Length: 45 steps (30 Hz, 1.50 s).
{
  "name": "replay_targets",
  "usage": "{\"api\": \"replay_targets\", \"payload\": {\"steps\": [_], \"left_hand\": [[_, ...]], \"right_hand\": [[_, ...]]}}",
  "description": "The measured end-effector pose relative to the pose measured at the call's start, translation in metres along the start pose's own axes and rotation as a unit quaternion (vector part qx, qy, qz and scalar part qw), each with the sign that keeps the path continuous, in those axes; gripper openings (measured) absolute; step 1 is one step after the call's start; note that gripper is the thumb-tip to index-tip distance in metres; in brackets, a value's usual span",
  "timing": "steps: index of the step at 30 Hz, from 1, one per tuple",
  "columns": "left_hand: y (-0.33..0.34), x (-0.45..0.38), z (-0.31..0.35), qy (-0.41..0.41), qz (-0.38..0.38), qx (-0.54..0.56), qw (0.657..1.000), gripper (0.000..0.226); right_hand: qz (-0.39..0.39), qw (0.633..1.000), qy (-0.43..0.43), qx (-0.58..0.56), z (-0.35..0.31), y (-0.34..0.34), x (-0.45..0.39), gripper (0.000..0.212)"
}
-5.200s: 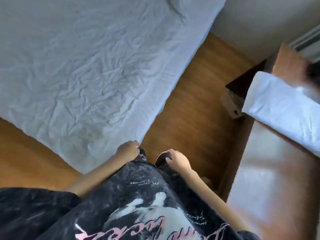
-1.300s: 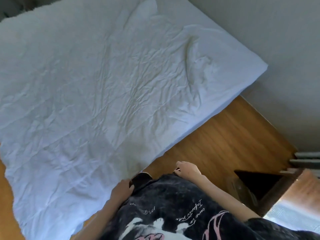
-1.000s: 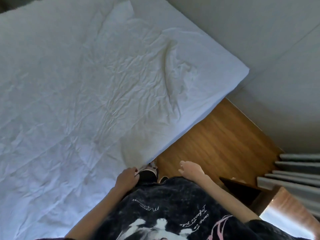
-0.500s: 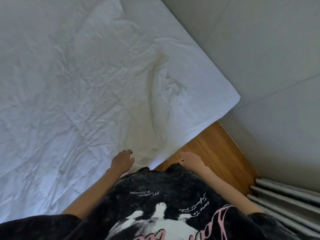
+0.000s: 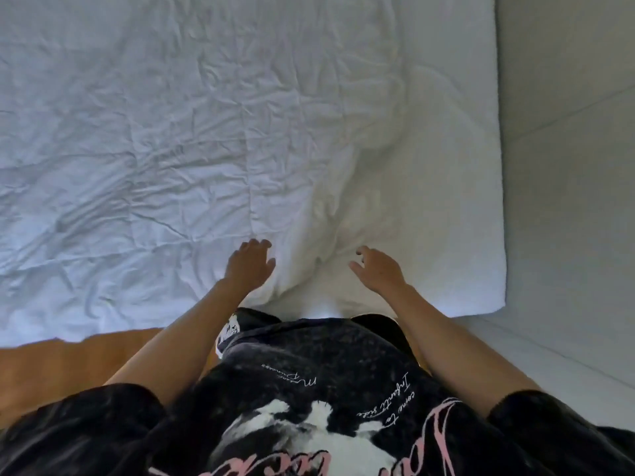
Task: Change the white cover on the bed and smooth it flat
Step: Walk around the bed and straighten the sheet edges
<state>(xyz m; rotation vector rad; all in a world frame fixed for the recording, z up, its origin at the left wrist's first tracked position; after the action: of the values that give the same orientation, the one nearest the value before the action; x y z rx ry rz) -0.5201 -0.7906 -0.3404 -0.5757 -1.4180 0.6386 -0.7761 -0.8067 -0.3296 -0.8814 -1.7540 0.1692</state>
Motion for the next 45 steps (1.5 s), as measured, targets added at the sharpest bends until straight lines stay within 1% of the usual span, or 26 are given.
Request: {"api": "replay_targets", "payload": {"steps": [3,5,8,11,13,15,17,19,22,25,28,31,33,37,39,43,45], "left_hand": [[0.021,-0.014,0.039,-0.043,0.006,0.047,0.998,0.046],[0.033,-0.033,0.062,-0.056,0.015,0.055,0.997,0.054],[0.042,-0.068,0.081,-0.096,0.057,0.081,0.990,0.070],[0.053,-0.106,0.089,-0.127,0.108,0.102,0.981,0.087],[0.059,-0.130,0.090,-0.135,0.154,0.087,0.975,0.095],[0.062,-0.148,0.084,-0.161,0.195,0.077,0.964,0.096],[0.065,-0.159,0.082,-0.183,0.217,0.081,0.955,0.089],[0.067,-0.160,0.086,-0.182,0.233,0.080,0.952,0.075],[0.069,-0.152,0.092,-0.161,0.225,0.081,0.957,0.053],[0.063,-0.126,0.111,-0.090,0.239,0.046,0.966,0.040],[0.050,-0.094,0.140,-0.020,0.266,-0.002,0.964,0.042],[0.042,-0.061,0.173,0.022,0.275,-0.015,0.961,0.042],[0.051,-0.036,0.193,0.034,0.269,-0.021,0.962,0.043],[0.080,0.008,0.222,0.034,0.232,-0.024,0.972,0.046],[0.079,0.020,0.237,0.037,0.239,-0.027,0.970,0.045],[0.065,0.042,0.278,0.048,0.280,-0.010,0.959,0.041],[0.070,0.048,0.306,0.059,0.264,0.009,0.963,0.044]], "right_hand": [[0.007,1.000,-0.007,-0.014,0.036,-0.032,-0.042,0.055],[0.027,0.999,0.013,-0.034,0.063,-0.050,-0.075,0.069],[0.071,0.994,0.051,-0.065,0.091,-0.067,-0.132,0.097],[0.118,0.985,0.071,-0.103,0.109,-0.066,-0.190,0.110],[0.126,0.980,0.068,-0.142,0.110,-0.055,-0.223,0.115],[0.145,0.974,0.039,-0.172,0.103,-0.044,-0.249,0.117],[0.192,0.959,0.007,-0.208,0.098,-0.043,-0.259,0.113],[0.208,0.952,-0.011,-0.226,0.100,-0.041,-0.261,0.100],[0.201,0.961,-0.029,-0.190,0.105,-0.043,-0.241,0.078],[0.187,0.970,-0.038,-0.152,0.128,-0.044,-0.196,0.067],[0.165,0.977,-0.020,-0.134,0.167,-0.044,-0.137,0.059],[0.170,0.976,0.001,-0.139,0.201,-0.049,-0.073,0.052],[0.172,0.977,-0.001,-0.126,0.218,-0.053,-0.036,0.050],[0.169,0.983,0.001,-0.069,0.248,-0.059,0.027,0.049],[0.170,0.985,0.009,-0.043,0.261,-0.063,0.051,0.048],[0.188,0.981,0.036,0.002,0.295,-0.092,0.084,0.047],[0.202,0.978,0.046,0.018,0.319,-0.107,0.099,0.046]]}}
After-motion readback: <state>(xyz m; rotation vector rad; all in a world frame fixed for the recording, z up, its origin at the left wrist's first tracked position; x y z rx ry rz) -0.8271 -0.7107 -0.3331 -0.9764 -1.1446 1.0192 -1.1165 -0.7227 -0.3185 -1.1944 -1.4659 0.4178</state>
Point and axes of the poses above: each hand's wrist, its own x-axis away from the middle knuckle, its own y-axis out of the palm, z = x × y, the point moved 9 cm from there along -x, towards the middle knuckle, and after that the axes turned 14 degrees about -x, right-handed, at the moved point
